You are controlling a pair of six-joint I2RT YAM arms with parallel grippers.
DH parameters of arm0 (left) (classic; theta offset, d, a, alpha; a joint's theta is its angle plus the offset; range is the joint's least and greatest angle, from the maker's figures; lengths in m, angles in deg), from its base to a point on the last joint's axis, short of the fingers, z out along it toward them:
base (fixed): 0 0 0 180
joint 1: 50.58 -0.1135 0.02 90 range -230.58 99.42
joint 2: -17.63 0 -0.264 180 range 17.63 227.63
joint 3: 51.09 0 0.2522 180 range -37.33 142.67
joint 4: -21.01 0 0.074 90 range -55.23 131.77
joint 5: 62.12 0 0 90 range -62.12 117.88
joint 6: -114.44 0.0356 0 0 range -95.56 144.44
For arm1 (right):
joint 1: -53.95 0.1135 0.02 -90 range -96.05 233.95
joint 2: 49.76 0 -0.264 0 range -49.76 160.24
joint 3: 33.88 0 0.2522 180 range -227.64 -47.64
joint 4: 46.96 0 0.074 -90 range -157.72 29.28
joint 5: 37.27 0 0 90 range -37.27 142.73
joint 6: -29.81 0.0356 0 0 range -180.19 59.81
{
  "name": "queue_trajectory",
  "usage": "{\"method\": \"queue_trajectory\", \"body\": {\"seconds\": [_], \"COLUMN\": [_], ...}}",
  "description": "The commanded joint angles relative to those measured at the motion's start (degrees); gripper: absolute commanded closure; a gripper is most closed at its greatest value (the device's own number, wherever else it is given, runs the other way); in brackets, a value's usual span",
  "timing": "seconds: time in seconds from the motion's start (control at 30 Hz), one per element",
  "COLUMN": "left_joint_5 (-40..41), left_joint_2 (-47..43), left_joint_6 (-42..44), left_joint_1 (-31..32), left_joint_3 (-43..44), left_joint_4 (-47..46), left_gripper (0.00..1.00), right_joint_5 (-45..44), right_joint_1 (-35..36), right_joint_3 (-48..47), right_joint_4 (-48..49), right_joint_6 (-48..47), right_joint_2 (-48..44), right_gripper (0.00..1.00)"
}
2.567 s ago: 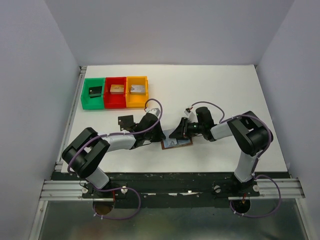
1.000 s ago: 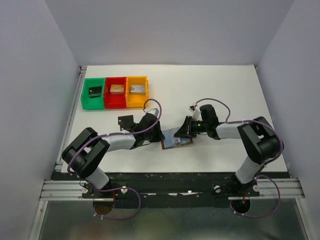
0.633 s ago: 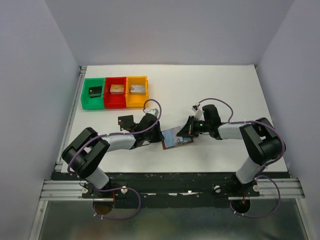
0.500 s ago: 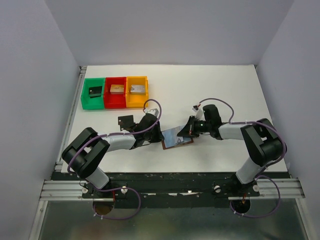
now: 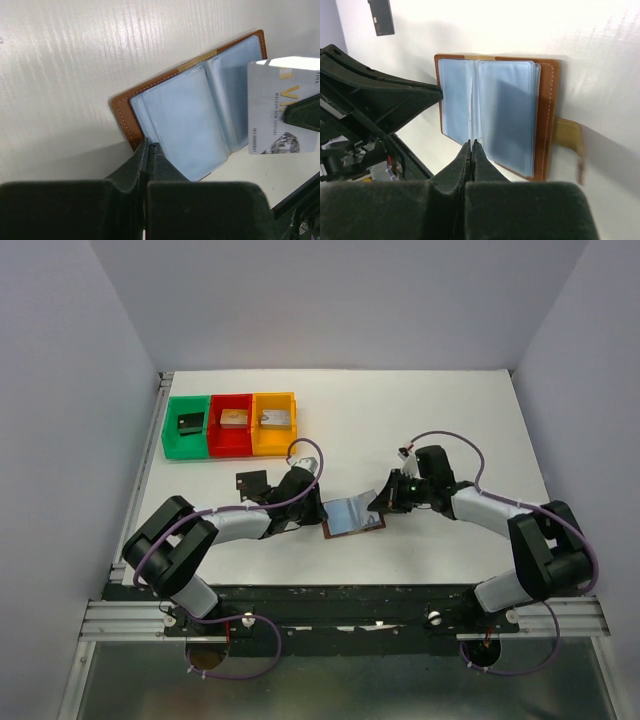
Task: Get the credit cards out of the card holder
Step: Remove the credit card from the card holder.
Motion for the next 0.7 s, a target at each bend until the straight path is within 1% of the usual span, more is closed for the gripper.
{"method": "queue_trajectory", "body": {"seconds": [0.0, 0.03, 0.07, 0.13, 0.17, 0.2, 0.23, 0.27, 0.37, 0.43, 0.5, 0.57, 0.6, 0.63, 0.67], "left_joint_5": [2.3, 1.78, 0.99, -0.85, -1.3, -1.56, -1.65, -1.83, -2.79, -3.32, -6.73, -11.04, -12.8, -13.68, -16.3], "left_joint_2": [-3.57, -4.45, -5.41, -7.17, -8.14, -9.19, -10.16, -11.04, -14.64, -17.71, -20.96, -24.56, -26.85, -29.83, -32.64], "left_joint_6": [2.52, 3.13, 3.83, 4.8, 4.98, 4.81, 4.55, 4.19, 4.37, 6.29, 9.01, 10.51, 10.87, 11.13, 11.66], "left_joint_1": [0.19, 0.19, 0.19, 0.36, 0.36, 0.54, 0.71, 0.63, 0.63, 0.54, 0.1, -1.3, -2.09, -2.62, -3.41], "left_joint_3": [-0.52, 0.09, 0.97, 2.64, 3.43, 4.05, 4.49, 4.76, 5.37, 5.64, 5.11, 4.5, 3.71, 1.96, 0.12], "left_joint_4": [3.02, 3.1, 2.93, 2.93, 2.93, 2.76, 2.58, 2.49, 2.4, 2.84, 1.79, 0.65, -0.49, -2.85, -6.0], "left_gripper": [1.0, 0.98, 0.91, 0.71, 0.58, 0.47, 0.14, 0.01, 0.01, 0.01, 0.01, 0.01, 0.01, 0.01, 0.01], "right_joint_5": [-7.4, -8.37, -8.99, -9.6, -9.96, -10.39, -10.83, -11.19, -13.56, -13.04, -8.32, -2.34, -0.31, 0.84, 1.72], "right_joint_1": [-0.32, -0.32, -0.32, -0.14, -0.05, 0.12, 0.38, 0.56, 1.61, 2.49, 3.28, 4.77, 6.09, 7.32, 8.81], "right_joint_3": [-2.95, -3.57, -4.35, -6.2, -6.9, -7.78, -8.31, -8.67, -8.67, -8.76, -9.72, -12.43, -14.19, -16.38, -18.32], "right_joint_4": [-10.5, -12.08, -14.27, -17.88, -19.55, -21.05, -22.72, -23.86, -26.07, -26.68, -27.56, -30.71, -33.95, -36.85, -40.02], "right_joint_6": [-4.56, -5.52, -6.58, -8.86, -9.83, -11.14, -12.03, -12.82, -14.58, -16.24, -19.05, -23.0, -25.11, -27.74, -29.94], "right_joint_2": [-6.85, -8.34, -10.1, -12.57, -13.71, -14.68, -15.65, -16.61, -21.0, -23.64, -25.32, -25.59, -25.5, -25.24, -24.8], "right_gripper": [1.0, 1.0, 1.0, 1.0, 0.99, 1.0, 1.0, 1.0, 1.0, 1.0, 1.0, 0.99, 1.0, 1.0, 1.0]}}
